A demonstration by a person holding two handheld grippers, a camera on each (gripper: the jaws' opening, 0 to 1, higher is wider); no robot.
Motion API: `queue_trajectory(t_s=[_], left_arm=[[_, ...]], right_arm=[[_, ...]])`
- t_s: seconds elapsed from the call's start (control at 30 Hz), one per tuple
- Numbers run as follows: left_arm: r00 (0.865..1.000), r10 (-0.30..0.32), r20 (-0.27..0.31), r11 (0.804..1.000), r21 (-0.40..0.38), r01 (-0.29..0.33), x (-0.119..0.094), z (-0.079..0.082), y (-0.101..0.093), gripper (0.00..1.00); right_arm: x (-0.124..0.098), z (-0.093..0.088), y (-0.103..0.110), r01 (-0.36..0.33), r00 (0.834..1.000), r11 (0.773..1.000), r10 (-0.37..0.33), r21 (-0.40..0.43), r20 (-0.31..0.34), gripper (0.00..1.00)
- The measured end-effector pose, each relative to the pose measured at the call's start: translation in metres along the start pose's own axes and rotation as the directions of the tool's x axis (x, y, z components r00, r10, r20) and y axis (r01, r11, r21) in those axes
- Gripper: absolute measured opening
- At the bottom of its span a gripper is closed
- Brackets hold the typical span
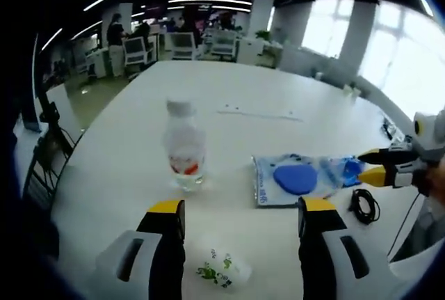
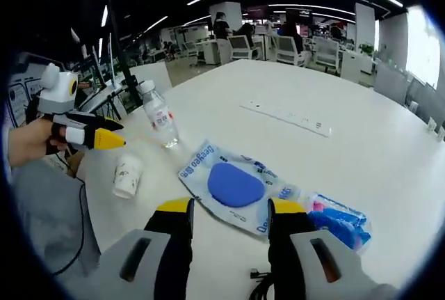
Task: Arrange the tabletop items into an orderly group along one side of the table until the central work area is clear of visible clutter.
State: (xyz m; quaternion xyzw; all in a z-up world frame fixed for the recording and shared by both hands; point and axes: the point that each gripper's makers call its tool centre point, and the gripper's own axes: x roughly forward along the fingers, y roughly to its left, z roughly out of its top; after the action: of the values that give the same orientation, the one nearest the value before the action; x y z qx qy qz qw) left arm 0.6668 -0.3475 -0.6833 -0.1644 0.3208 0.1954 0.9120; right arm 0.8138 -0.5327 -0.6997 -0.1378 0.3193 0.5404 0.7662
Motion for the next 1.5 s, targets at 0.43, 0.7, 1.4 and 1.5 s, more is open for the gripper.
queue_trajectory(t_s=[0.43,0.7,1.4,1.5], left_arm=[[0.999,0.042,-0.007,0.997,-0.068,-0.043,-0.015,-0.014,0.011,0.62],[0.997,0.068,-0.048,0.993,-0.089,-0.072,-0.016,-0.027,0.020,0.62],[0.982,0.124,-0.145,0.972,-0.179,-0.150,-0.007,-0.065,0.031,0.63],[0.976,0.135,-0.168,0.962,-0.212,-0.170,-0.005,-0.071,0.038,0.63]], right_arm=[[-0.003,-0.018,0.011,-0.045,0.999,0.999,0.045,0.016,-0.008,0.39],[-0.005,-0.023,0.014,-0.062,0.998,0.998,0.062,0.026,0.006,0.38],[-0.009,-0.053,0.011,-0.065,0.998,0.993,0.066,0.101,-0.001,0.36],[-0.013,-0.054,0.012,-0.063,0.998,0.992,0.062,0.113,0.008,0.36]])
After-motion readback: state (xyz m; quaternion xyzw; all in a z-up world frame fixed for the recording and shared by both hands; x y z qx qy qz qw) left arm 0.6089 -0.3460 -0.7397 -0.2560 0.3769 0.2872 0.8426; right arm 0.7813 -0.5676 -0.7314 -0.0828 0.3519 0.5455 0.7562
